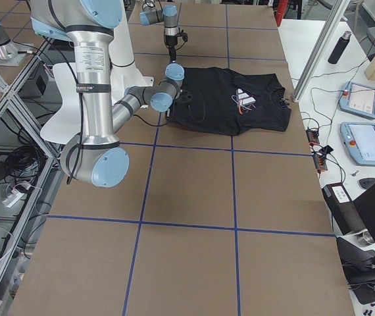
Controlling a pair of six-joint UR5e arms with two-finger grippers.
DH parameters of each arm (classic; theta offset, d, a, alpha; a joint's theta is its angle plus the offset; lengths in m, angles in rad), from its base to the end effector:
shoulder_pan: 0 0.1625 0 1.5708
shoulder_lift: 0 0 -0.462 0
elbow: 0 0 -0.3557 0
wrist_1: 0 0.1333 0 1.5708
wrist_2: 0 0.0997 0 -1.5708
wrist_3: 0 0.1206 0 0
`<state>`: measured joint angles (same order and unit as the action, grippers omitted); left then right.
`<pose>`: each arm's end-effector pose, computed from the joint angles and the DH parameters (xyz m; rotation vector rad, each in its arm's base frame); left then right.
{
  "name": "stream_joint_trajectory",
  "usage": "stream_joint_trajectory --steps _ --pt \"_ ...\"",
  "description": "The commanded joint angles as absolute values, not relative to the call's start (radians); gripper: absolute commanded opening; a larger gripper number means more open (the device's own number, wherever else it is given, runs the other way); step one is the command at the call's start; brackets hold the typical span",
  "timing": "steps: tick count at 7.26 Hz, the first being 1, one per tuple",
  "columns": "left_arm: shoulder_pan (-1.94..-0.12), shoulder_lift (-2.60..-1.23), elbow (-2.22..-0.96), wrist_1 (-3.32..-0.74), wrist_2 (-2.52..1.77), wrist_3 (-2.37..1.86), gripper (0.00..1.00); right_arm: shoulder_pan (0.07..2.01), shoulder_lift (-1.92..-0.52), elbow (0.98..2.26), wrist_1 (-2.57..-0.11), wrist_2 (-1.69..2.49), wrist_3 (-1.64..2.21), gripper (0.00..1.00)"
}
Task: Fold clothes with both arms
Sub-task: 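Grasp the near hem corners with both grippers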
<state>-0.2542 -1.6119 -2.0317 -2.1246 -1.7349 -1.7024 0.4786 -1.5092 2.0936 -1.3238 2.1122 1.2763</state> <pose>0.4393 -0.2315 0.4248 -0.0840 1.0635 -0.2620 -0.3832 -0.2790 0.4234 -0.1660 -0.9407 -0.0551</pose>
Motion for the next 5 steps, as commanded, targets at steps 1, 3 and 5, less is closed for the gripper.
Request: stream_joint_trajectory --steps 1,3,5 --pt "-0.245 -1.621 -2.005 -2.120 -1.735 -1.703 0.73 0.479 -1.509 2.092 -1.324 2.112 1.276 0.00" --pt "-0.241 -1.631 -1.980 -2.120 -1.733 -1.703 0.73 0.479 -1.509 2.094 -1.324 2.112 1.276 0.00" --pt "-0.242 -1.632 -1.974 -2.120 -1.733 -1.703 0.73 0.479 -1.509 2.095 -1.324 2.112 1.276 0.00"
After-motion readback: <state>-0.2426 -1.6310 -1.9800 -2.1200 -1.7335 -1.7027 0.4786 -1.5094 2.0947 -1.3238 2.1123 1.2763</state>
